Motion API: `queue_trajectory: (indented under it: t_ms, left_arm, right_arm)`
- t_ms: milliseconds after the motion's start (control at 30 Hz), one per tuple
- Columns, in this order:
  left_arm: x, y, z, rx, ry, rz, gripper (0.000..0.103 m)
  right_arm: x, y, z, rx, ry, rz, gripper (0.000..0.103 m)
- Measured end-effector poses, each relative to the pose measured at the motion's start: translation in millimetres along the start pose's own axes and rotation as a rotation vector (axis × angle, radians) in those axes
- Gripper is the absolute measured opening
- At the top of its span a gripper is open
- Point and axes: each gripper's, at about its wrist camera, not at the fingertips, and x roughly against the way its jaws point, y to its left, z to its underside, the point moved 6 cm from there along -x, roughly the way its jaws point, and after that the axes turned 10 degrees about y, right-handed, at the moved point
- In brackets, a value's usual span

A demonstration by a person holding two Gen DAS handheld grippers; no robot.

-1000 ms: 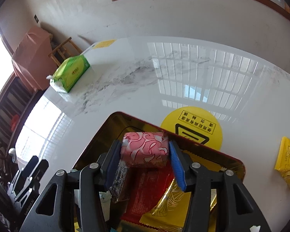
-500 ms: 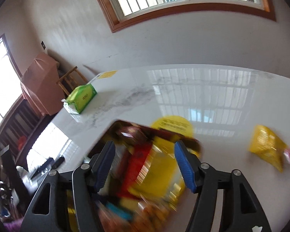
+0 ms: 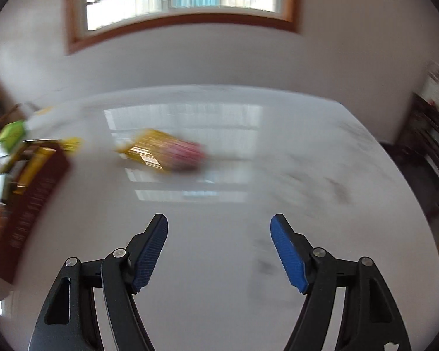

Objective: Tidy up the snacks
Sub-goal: 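Grasp another pink candy with the left gripper while the right gripper approaches the yellow packet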

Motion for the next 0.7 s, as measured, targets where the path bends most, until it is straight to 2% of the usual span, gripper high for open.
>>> queue_trajectory:
  t_ms: [100,200,300,433,533,700]
  left_arm:
    - [0,-3,1,-0.018,0.004,-0.016,0.064]
    - [-1,-5,2,-0.033,0.009,-0.036,0.064]
    - [1,-4,3,-0.035,0.003,-0.064,0.064]
    - [12,-5,7,-0.058,-0.001,-0.108,0.064]
    - [34,-12,6,-0.066,-0.029,-0.076,0.064]
    - [75,-63,-6,-0.217,-0.065,-0.001,0.064]
  right_arm:
    - [-9,-49,13,-0.097,0.025,0.039,0.07]
    - [-10,-83,19,-0.181,0.043,0.035,0.072]
    - [-7,-105,21,-0.216,0.032,0.052,0.078]
    - [-10,-119,23,-0.238,0.051,0.042,0.078]
    - [-11,-129,26,-0.268,0.06,0.037,0.079]
    - [-22,-143,27,-0.351,0.078,0.01,0.079]
